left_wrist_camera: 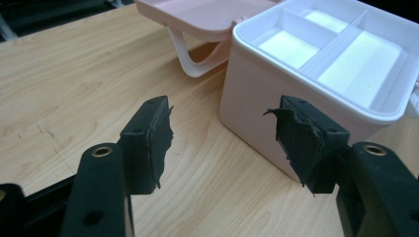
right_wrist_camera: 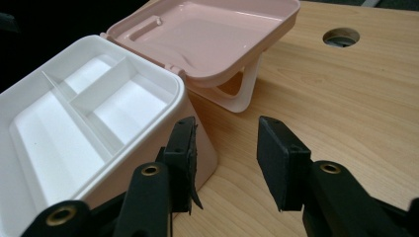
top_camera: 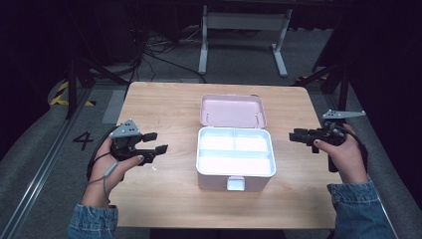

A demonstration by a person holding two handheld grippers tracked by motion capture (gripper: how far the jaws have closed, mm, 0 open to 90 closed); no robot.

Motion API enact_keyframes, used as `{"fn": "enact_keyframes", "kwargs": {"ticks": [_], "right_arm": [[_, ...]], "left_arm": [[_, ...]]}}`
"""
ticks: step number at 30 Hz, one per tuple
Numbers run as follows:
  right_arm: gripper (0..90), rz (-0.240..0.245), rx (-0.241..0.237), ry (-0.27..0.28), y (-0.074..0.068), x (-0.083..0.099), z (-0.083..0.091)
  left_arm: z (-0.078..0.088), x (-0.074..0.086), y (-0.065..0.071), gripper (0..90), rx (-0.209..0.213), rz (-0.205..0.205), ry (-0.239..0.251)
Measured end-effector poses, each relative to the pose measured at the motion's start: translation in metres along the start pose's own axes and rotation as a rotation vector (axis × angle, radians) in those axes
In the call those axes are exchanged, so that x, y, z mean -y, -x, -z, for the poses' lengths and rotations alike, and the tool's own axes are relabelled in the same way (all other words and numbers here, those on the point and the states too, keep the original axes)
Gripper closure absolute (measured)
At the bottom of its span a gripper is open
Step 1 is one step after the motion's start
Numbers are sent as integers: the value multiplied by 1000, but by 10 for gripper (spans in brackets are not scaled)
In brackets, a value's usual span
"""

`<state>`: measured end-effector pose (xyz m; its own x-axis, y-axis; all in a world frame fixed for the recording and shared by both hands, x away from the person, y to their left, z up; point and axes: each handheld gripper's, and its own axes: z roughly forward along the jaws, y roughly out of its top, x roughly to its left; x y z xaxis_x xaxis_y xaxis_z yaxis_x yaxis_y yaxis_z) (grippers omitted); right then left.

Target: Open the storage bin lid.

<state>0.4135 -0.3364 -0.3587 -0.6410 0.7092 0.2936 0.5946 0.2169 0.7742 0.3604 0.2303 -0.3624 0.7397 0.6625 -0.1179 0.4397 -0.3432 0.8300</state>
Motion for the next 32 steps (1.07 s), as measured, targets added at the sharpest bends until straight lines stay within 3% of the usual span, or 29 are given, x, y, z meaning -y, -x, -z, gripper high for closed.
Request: {"fn": "enact_keyframes", "kwargs": {"ticks": [2, 6, 14, 18, 22, 31, 32], "right_arm": [[601, -21, 10, -26, 2, 2, -1], [601, -33, 16, -48, 5, 6, -3], [595, -44, 35, -84, 10, 12, -7], [590, -46, 36, -96, 12, 14, -11], [583, -51, 35, -116, 15, 18, -15], [546, -61, 47, -129, 19, 25, -19], [534, -60, 51, -121, 19, 25, -19]], "left_arm": [[-2, 5, 0, 391, -19, 12, -6], [-10, 16, 0, 389, -4, 37, -18], [-20, 33, -3, 384, -52, 36, -91], [-22, 39, -6, 381, -48, 59, -97], [-21, 45, -11, 372, -84, 57, -130], [-19, 52, -14, 330, -76, 88, -155], [-19, 52, -14, 321, -63, 114, -147]]}}
